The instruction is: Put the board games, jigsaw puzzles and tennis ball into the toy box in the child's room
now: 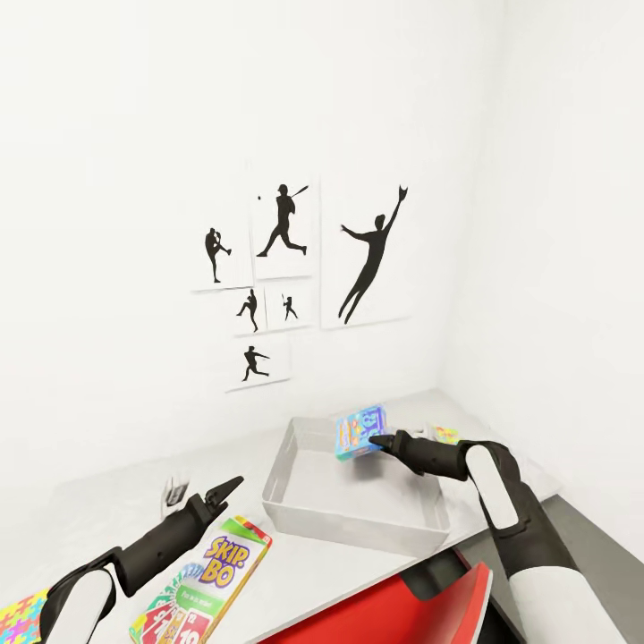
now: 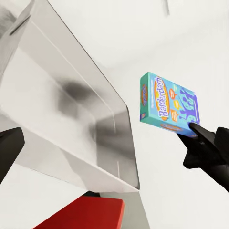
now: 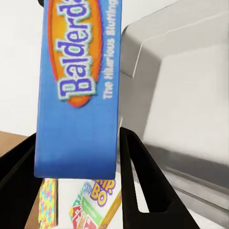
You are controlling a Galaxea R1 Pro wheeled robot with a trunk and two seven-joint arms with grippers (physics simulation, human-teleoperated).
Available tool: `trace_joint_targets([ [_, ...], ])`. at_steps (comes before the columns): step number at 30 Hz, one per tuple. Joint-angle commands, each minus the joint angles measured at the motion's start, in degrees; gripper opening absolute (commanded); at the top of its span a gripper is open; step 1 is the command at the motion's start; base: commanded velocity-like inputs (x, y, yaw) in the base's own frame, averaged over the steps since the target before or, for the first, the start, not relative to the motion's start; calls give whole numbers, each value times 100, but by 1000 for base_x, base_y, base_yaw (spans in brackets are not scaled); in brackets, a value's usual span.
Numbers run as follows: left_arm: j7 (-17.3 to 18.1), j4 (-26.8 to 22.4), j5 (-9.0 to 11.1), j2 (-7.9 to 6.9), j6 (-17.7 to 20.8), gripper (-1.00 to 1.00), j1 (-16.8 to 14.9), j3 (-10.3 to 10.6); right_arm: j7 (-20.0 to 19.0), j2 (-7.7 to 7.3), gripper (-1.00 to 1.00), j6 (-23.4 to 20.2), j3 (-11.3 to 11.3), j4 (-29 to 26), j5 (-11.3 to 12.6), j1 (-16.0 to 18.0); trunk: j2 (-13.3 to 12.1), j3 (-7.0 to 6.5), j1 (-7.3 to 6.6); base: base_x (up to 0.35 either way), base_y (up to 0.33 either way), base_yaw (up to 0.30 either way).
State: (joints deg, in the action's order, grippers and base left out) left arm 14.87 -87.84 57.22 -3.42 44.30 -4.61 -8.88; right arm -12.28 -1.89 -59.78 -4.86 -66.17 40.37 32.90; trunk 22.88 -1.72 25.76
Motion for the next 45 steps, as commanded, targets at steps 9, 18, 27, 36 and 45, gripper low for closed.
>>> trace_joint_targets([
  [9, 27, 11, 1, 0, 35, 100, 3, -31, 522, 443, -100, 244, -37, 135, -41, 85, 4, 2, 2, 0, 0, 0],
  [18, 25, 12, 0, -1, 35, 100, 4, -40, 611, 606, -100, 360, -39, 154, -35, 95, 4, 2, 2, 0, 0, 0],
  [27, 24, 17, -5, -1, 35, 100, 4, -43, 735, 803, -100, 376, -34, 177, -38, 95, 4, 2, 2, 0, 0, 0],
  [36, 44, 17, 18, -1, 38, 100, 4, -40, 1113, 962, -100, 385, -37, 449, 33, 202, 4, 32, 2, 0, 0, 0],
  [45, 274, 15, 23, -7, 74, 100, 10, -42, 1186, 986, -100, 465, -34, 1155, 558, 524, 4, 106, 2, 0, 0, 0],
])
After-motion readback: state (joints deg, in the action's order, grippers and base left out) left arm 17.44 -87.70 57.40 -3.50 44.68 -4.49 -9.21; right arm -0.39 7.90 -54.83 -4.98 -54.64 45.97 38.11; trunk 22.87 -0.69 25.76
